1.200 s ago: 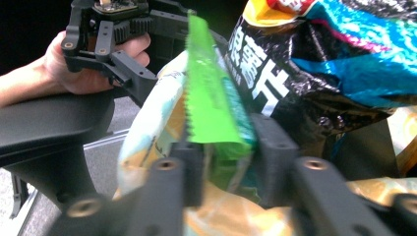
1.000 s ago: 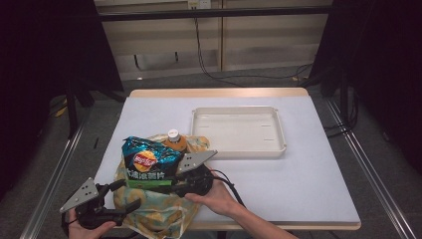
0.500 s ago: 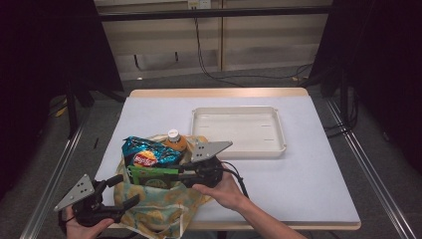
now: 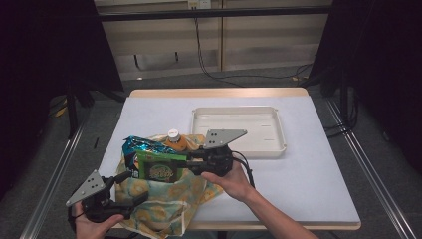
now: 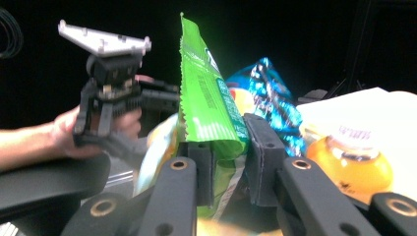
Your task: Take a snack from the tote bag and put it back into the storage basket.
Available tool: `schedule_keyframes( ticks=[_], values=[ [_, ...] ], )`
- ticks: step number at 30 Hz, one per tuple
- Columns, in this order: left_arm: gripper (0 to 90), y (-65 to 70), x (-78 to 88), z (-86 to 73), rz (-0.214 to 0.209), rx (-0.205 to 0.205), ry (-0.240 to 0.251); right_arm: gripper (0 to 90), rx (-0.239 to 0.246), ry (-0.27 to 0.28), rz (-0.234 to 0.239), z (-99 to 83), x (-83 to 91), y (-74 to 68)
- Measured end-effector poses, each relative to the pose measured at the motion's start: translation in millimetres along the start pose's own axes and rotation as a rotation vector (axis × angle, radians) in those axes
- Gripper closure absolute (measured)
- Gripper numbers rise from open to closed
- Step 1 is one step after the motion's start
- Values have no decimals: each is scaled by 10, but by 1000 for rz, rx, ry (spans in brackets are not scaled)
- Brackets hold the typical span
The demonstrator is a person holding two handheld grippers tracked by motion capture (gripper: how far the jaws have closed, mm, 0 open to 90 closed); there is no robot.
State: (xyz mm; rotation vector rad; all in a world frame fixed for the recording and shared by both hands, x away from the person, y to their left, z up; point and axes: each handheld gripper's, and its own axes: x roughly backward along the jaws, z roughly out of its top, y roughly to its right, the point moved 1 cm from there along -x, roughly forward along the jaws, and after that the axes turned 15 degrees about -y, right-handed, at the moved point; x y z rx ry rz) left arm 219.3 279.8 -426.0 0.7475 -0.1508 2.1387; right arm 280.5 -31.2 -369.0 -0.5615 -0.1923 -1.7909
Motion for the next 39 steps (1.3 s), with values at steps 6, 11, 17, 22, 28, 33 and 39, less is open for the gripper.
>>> schedule_keyframes(
  ticks=[6, 11, 17, 22, 28, 33, 39],
  values=[
    [87, 26, -6, -103, 5, -14, -35, 757, 6, 29, -10, 131, 81, 24],
    [78, 26, -30, -106, -17, -24, -28, 759, 4, 42, -30, 249, 172, 85],
    [77, -6, -56, -100, 13, -22, -43, 759, -14, 74, -50, 312, 333, 196],
    [77, -29, -35, -114, 8, -8, -28, 759, -28, 85, -80, 320, 475, 279],
    [76, -46, -10, -121, 4, -15, -28, 759, -39, 101, -102, 336, 609, 348],
    [75, -45, 10, -143, -18, -20, -26, 760, -52, 106, -137, 329, 754, 454],
    [64, -12, 4, -132, -23, -32, -35, 760, -72, 85, -189, 258, 892, 631]
  ],
)
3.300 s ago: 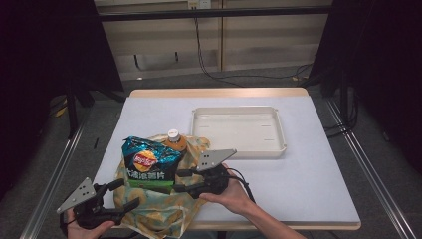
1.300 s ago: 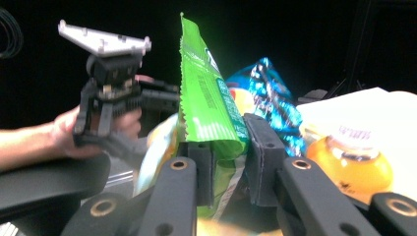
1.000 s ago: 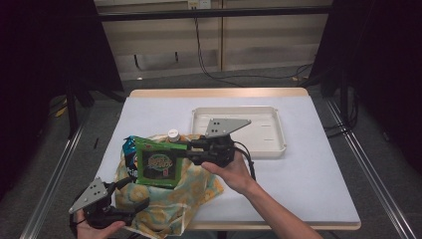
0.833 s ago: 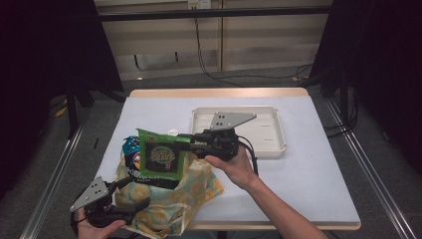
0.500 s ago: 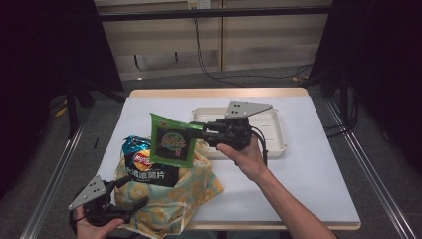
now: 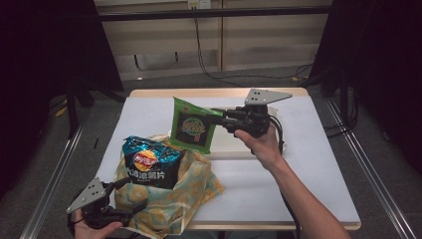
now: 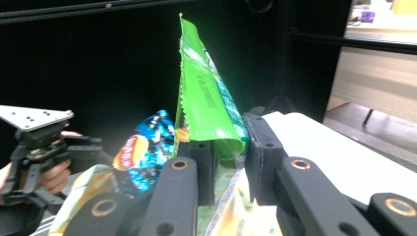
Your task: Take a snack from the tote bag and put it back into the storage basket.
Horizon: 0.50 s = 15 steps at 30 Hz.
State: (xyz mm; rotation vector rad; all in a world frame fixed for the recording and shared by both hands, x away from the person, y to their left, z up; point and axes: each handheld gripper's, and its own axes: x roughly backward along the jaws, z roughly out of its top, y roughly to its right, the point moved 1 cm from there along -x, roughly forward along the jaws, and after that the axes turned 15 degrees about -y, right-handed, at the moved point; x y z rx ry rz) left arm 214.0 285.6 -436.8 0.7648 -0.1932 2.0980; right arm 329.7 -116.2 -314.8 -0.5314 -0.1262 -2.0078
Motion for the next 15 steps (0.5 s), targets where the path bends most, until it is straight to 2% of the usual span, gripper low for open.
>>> schedule_keyframes(
  ticks=[1, 2, 4, 5, 6, 9, 10, 12, 15],
  values=[
    [64, 4, 5, 0, 23, 6, -3, 760, -7, 5, -7, -4, 14, 30],
    [64, -11, 6, -3, 1, 3, 6, 760, -9, 8, -10, -8, 28, 59],
    [64, -17, 10, -10, -7, 17, 12, 761, -12, 8, -26, -14, 53, 122],
    [64, -26, 13, -13, -4, 16, 9, 761, -14, 6, -36, -18, 64, 154],
    [64, -22, 16, -12, 21, 21, 3, 762, -17, 5, -40, -25, 76, 190],
    [64, -32, 15, -11, 14, 21, -1, 762, -30, 4, -59, -42, 98, 265],
    [64, -35, 15, -12, 15, 21, 0, 762, -37, 0, -82, -66, 110, 355],
    [64, -52, 18, -16, 3, 13, 3, 762, -49, 11, -86, -80, 130, 405],
    [64, -52, 18, -16, 12, 26, 6, 762, -42, 0, -103, -94, 122, 448]
  ],
)
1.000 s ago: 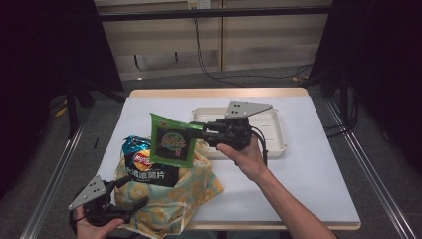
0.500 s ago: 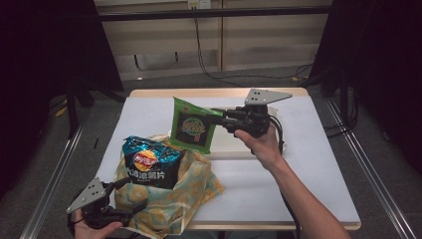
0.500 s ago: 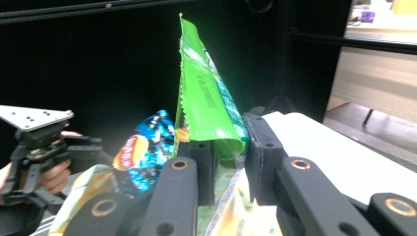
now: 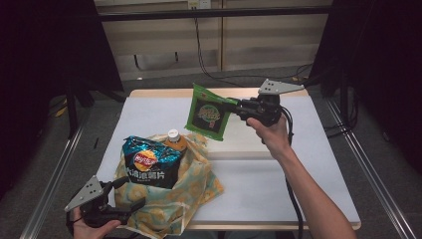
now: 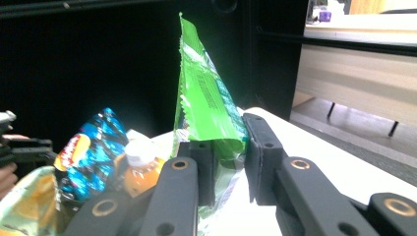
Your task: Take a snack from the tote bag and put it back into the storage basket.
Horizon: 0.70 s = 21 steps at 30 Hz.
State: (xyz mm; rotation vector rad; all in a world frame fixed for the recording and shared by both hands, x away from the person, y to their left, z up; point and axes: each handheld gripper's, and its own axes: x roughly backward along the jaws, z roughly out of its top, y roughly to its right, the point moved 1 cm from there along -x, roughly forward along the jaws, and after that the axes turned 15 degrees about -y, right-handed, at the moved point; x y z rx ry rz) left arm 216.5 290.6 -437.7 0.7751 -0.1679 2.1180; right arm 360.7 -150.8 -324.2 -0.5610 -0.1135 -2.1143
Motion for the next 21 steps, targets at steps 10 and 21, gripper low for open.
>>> schedule_keyframes(
  ticks=[10, 21],
  values=[
    [64, 15, 14, 0, 11, -2, 1, 762, -33, -77, -60, -135, -210, 341],
    [64, 2, 16, -7, 6, -3, 4, 761, -64, -112, -80, -278, -459, 650]
  ],
)
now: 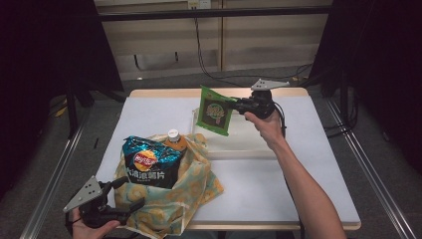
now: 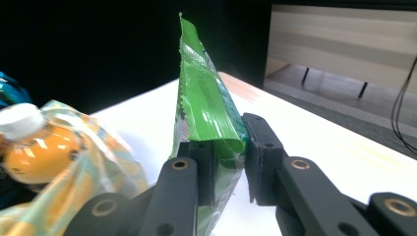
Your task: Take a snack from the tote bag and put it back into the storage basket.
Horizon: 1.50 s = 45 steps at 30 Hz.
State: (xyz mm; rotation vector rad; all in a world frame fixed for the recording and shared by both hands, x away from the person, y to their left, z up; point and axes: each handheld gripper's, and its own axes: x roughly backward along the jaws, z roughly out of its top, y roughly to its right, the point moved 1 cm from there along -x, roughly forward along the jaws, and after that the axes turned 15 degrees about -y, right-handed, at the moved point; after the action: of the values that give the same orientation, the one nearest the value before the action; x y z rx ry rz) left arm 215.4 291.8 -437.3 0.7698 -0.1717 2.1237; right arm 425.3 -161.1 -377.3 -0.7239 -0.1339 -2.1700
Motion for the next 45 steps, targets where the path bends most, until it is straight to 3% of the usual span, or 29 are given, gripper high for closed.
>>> schedule_keyframes(
  ticks=[8, 15, 17, 22, 29, 30, 38, 45],
  values=[
    [64, -7, 15, -3, 0, 10, 12, 761, -11, -41, -17, -32, -175, 137],
    [63, 9, 5, 6, 2, -11, 1, 760, 6, -104, -49, -14, -373, 224],
    [63, 4, 0, 7, -13, -12, 9, 760, 1, -108, -52, -18, -420, 251],
    [62, 4, 12, 5, -4, -8, 7, 759, 2, -131, -72, 10, -508, 302],
    [62, 7, -4, -2, -5, -12, -3, 757, -7, -143, -65, 14, -617, 353],
    [62, 3, -3, 1, -21, -17, 6, 756, -10, -139, -64, 12, -632, 357],
    [62, -19, 16, -10, -12, 11, 21, 752, -3, -160, -74, 39, -771, 426],
    [62, -18, -13, -10, -8, 6, 6, 742, -28, -149, -78, 11, -821, 535]
  ],
)
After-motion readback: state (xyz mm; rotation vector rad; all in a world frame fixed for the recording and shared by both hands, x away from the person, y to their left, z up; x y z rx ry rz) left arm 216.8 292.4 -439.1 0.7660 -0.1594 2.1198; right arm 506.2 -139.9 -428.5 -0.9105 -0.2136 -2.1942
